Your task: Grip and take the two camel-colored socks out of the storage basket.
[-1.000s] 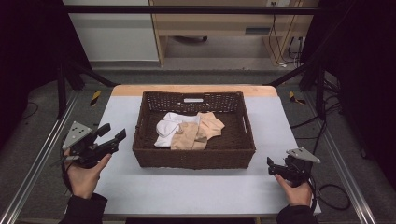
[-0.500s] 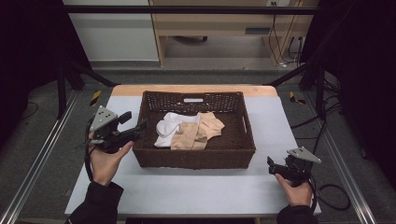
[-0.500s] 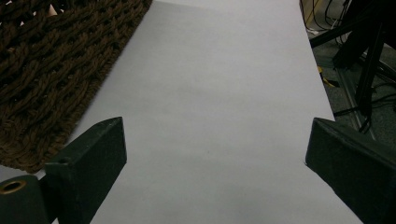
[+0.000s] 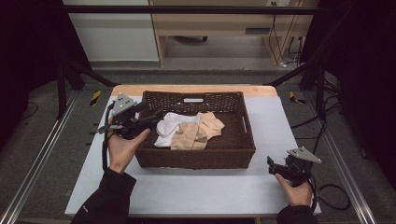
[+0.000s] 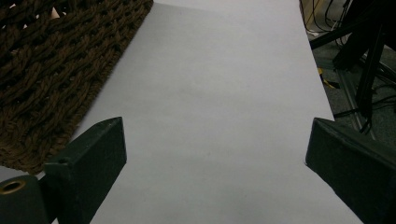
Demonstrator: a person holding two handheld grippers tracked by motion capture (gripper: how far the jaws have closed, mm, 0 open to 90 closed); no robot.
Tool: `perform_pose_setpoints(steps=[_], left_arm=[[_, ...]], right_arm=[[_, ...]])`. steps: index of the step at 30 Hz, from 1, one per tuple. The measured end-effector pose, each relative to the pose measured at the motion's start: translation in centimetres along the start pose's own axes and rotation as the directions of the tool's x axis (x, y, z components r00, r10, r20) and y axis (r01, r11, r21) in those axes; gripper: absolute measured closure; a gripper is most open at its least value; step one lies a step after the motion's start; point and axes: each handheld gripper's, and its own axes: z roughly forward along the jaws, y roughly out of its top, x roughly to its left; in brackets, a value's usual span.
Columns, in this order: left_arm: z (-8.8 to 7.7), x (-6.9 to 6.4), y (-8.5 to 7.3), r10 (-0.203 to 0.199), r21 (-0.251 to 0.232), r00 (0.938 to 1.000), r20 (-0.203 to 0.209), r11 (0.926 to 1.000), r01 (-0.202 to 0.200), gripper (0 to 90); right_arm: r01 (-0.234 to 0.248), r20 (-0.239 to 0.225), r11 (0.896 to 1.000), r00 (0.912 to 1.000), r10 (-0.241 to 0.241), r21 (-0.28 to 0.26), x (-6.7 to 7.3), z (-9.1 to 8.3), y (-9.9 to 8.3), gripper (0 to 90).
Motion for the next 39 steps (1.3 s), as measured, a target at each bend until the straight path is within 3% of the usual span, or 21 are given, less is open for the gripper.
perform_pose_setpoints(steps=[13,20,29,31,32,33,34,39], left_arm=[[4.5,-0.5,0.8,0.017,0.022,0.9999,-0.002,0.9996,-0.017,35.3],[7.5,-0.4,-0.4,0.047,0.117,0.9989,-0.008,0.9921,-0.045,36.0],[9.9,-0.6,-1.9,0.065,0.149,0.9976,-0.023,0.9870,-0.061,36.6],[10.5,-0.7,-2.4,0.067,0.167,0.9976,-0.019,0.9839,-0.063,36.5],[11.1,-0.8,-2.9,0.078,0.203,0.9969,-0.013,0.9764,-0.073,36.7],[11.1,-0.8,-2.9,0.078,0.203,0.9969,-0.013,0.9764,-0.073,36.8],[11.7,-0.9,-3.3,0.087,0.229,0.9961,-0.010,0.9700,-0.083,37.2],[12.5,-1.1,-4.2,0.066,0.263,0.9978,-0.002,0.9628,-0.063,39.6]], right_arm=[[0.004,-0.007,1.000,1.0000,-0.004,0.002,0.0,0.1,0.0,5.4],[0.001,-0.014,1.000,0.9999,-0.001,0.006,0.0,0.2,0.1,5.4],[0.003,-0.017,1.000,0.9999,-0.003,0.010,0.0,0.2,0.0,5.5],[0.002,-0.016,1.000,0.9999,-0.002,0.010,0.0,0.2,0.0,5.5],[0.002,-0.017,1.000,0.9999,-0.002,0.010,0.0,0.2,0.0,5.6],[0.002,-0.017,1.000,0.9999,-0.002,0.010,0.0,0.2,0.0,5.6],[0.000,-0.016,1.000,0.9999,0.000,0.010,0.0,0.2,0.0,5.9],[0.003,-0.016,1.000,0.9999,-0.002,0.010,0.0,0.2,0.0,6.1]])
